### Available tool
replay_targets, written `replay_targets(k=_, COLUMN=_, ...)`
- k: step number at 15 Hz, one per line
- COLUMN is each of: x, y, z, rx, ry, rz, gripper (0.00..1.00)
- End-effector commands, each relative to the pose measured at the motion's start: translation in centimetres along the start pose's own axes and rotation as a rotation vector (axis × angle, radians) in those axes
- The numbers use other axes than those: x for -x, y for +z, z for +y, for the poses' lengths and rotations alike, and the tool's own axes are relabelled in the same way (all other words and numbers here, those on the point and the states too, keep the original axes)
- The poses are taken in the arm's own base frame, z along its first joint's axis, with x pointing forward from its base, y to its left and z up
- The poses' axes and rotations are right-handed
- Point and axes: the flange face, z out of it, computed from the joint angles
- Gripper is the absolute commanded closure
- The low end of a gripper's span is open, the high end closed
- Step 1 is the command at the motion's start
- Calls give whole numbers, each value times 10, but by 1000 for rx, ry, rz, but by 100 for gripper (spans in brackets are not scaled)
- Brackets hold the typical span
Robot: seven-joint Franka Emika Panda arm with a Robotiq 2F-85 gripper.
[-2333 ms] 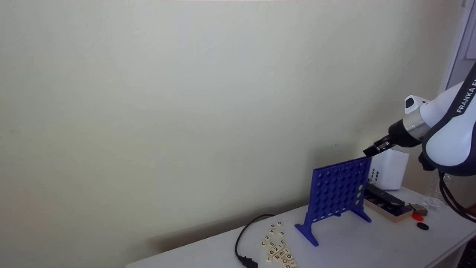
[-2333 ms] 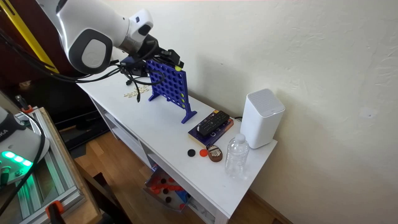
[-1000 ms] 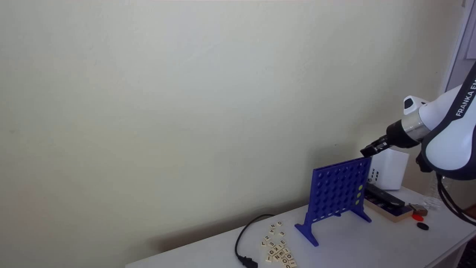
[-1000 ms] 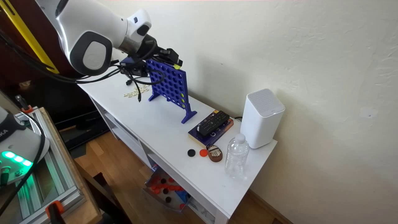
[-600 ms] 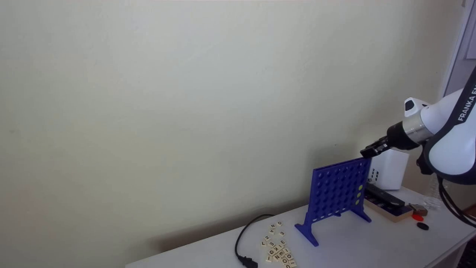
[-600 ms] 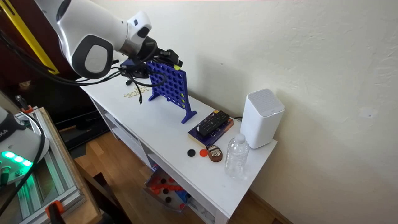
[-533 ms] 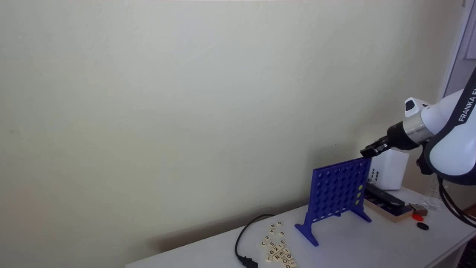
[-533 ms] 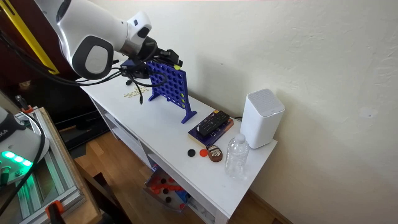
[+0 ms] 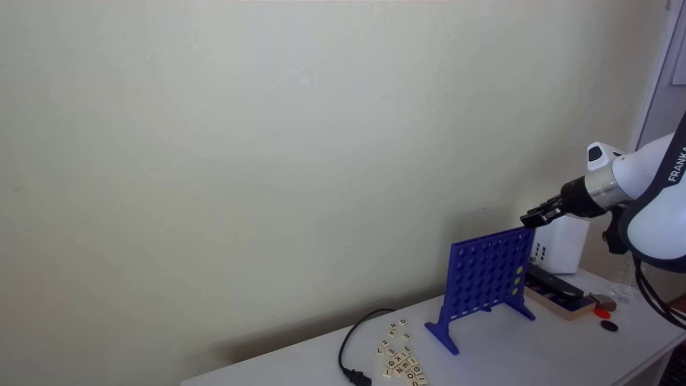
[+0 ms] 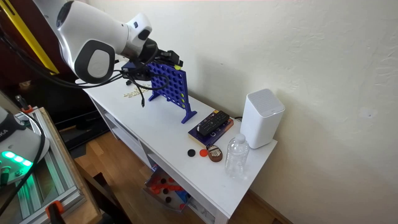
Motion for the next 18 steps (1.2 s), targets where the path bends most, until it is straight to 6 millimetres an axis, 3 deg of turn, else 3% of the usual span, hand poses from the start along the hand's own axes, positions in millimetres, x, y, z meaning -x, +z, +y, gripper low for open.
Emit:
replay_targets(k=1, x=3, y=0, z=4, rx=-17, ry=12, rz=37, gripper=87)
replay_targets(k=18, x=17, y=-3, z=8, rx=-21, ry=30, rz=95, gripper=87)
